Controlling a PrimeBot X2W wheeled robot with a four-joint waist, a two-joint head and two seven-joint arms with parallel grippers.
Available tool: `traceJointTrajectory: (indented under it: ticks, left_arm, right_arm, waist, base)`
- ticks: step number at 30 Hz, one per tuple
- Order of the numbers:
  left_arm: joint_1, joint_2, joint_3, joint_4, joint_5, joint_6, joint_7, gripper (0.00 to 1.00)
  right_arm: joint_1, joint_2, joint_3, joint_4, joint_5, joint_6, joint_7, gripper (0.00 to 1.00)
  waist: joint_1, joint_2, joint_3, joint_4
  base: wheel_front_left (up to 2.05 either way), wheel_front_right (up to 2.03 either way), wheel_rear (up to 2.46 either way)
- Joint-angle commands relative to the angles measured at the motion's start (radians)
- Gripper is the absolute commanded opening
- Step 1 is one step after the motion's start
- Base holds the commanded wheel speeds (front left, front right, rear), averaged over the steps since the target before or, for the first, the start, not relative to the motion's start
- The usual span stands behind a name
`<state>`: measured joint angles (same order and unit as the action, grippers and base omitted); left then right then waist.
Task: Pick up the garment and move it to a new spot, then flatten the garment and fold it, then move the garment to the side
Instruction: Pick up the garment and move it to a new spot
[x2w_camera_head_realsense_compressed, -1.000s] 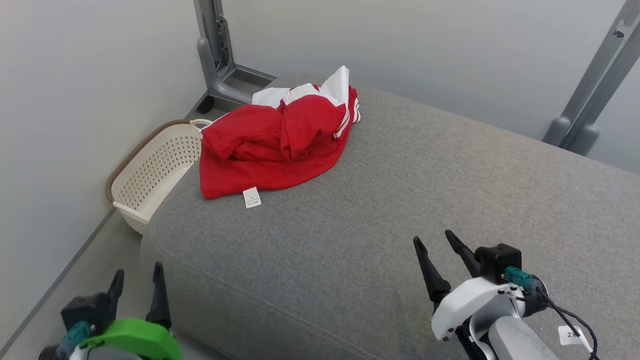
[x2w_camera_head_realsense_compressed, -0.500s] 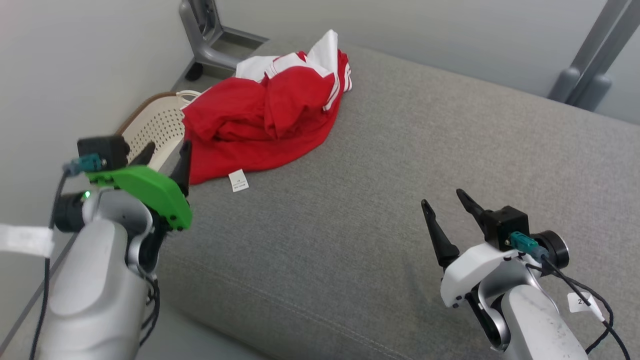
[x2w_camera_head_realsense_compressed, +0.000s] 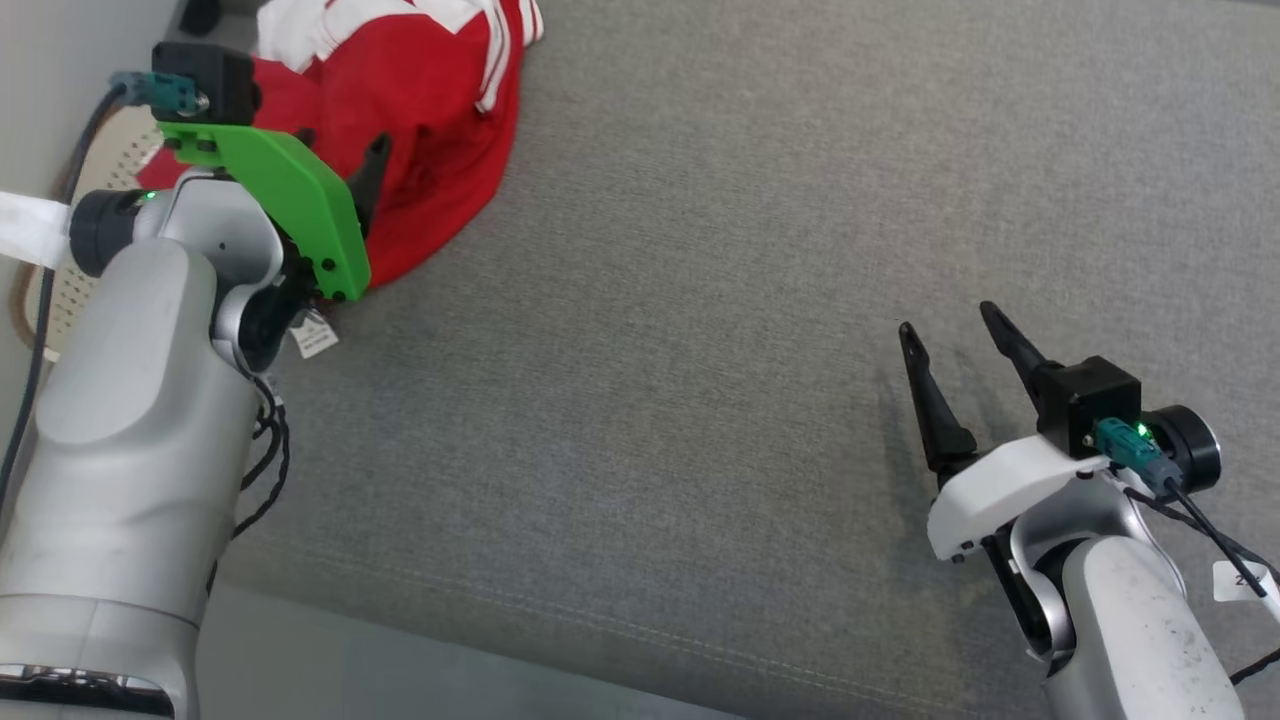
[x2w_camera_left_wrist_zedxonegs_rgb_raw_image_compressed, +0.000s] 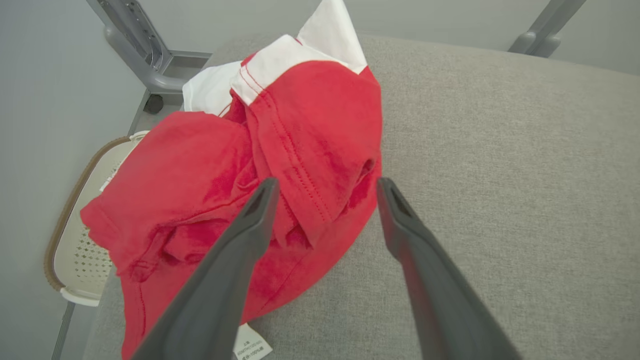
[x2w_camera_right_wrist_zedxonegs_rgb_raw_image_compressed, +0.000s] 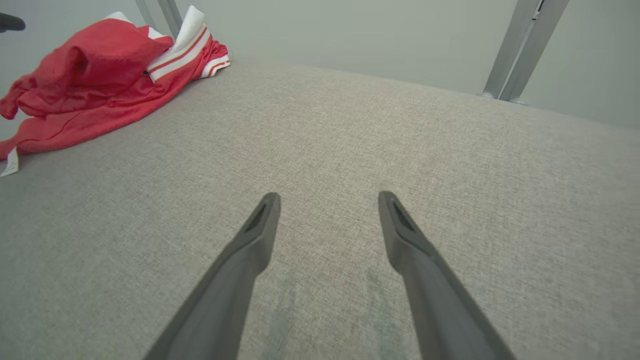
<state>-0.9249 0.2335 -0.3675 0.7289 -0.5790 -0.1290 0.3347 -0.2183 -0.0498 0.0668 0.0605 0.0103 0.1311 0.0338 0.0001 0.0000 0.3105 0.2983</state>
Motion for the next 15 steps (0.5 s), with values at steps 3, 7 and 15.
traceJointTrajectory:
  ticks: [3,7,15]
  left_arm:
    - [-0.065,0.029,-0.016,0.06,0.019,0.009,0.018,1.0]
    - [-0.109,0.048,-0.033,0.117,0.057,0.05,0.026,1.0]
    - [-0.152,0.061,-0.048,0.181,0.099,0.113,-0.007,0.31]
  right_arm:
    - [0.003,-0.003,0.001,-0.028,-0.004,-0.001,0.003,1.0]
    - [0.001,-0.002,0.007,-0.035,-0.003,-0.001,0.0,1.0]
    - [0.003,-0.002,0.01,-0.014,0.008,-0.001,-0.017,1.0]
  waist:
    - [-0.0001,0.0,0.133,-0.122]
    - [-0.0001,0.0,0.154,-0.143]
    - [-0.0001,0.0,0.152,-0.163]
  base:
    - [0.0,0.0,0.0]
    - [0.0,0.0,0.0]
    - [0.0,0.0,0.0]
